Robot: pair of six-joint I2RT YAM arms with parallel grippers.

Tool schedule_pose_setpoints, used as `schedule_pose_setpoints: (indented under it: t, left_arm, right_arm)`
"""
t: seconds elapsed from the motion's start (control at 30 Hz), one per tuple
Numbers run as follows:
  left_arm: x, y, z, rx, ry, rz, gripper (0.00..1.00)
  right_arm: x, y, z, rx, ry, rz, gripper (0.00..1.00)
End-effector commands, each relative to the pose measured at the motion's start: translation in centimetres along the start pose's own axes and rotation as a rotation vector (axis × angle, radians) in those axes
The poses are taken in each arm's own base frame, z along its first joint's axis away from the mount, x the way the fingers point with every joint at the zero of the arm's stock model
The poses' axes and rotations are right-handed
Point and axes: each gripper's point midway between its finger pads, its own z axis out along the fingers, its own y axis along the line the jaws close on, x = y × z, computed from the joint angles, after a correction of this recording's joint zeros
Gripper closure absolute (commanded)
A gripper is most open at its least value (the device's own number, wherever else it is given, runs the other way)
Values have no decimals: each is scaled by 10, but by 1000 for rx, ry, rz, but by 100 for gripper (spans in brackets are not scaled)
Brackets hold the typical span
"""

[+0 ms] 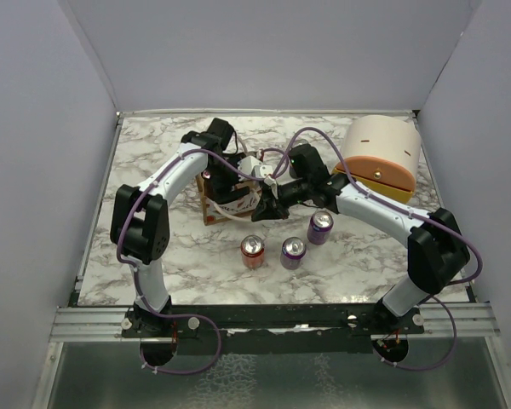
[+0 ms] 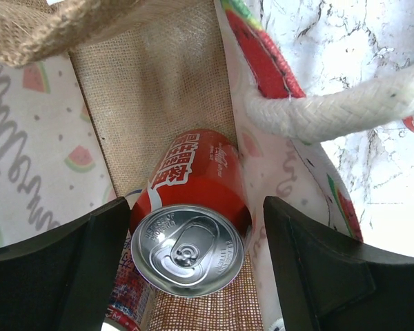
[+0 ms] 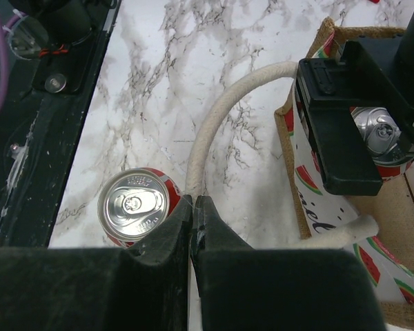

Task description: Place the beverage into the canvas bag

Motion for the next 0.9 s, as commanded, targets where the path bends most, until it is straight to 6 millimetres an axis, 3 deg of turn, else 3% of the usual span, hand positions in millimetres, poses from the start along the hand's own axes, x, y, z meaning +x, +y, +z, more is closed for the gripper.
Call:
schedule_pose_setpoints:
  t: [0.0, 0.2, 0.57, 0.7, 0.87]
  left_arm:
    - [-8, -4, -3, 22, -18, -19, 19]
    - [-28, 3, -10, -24, -86, -41, 18]
    - [-47, 17, -6, -116, -175, -130, 19]
    - [-40, 16, 0, -107, -145, -145, 28]
    - [-26, 8, 4, -75, -64, -151, 48]
  right_arm:
    - [-12, -6, 0, 5, -14, -22, 99]
    - [-13, -5, 0, 3, -16, -22, 99]
    - [-14, -5, 0, 3, -18, -21, 99]
    - [-14, -5, -1, 3, -17, -19, 99]
    - [-14, -4, -1, 7, -16, -22, 99]
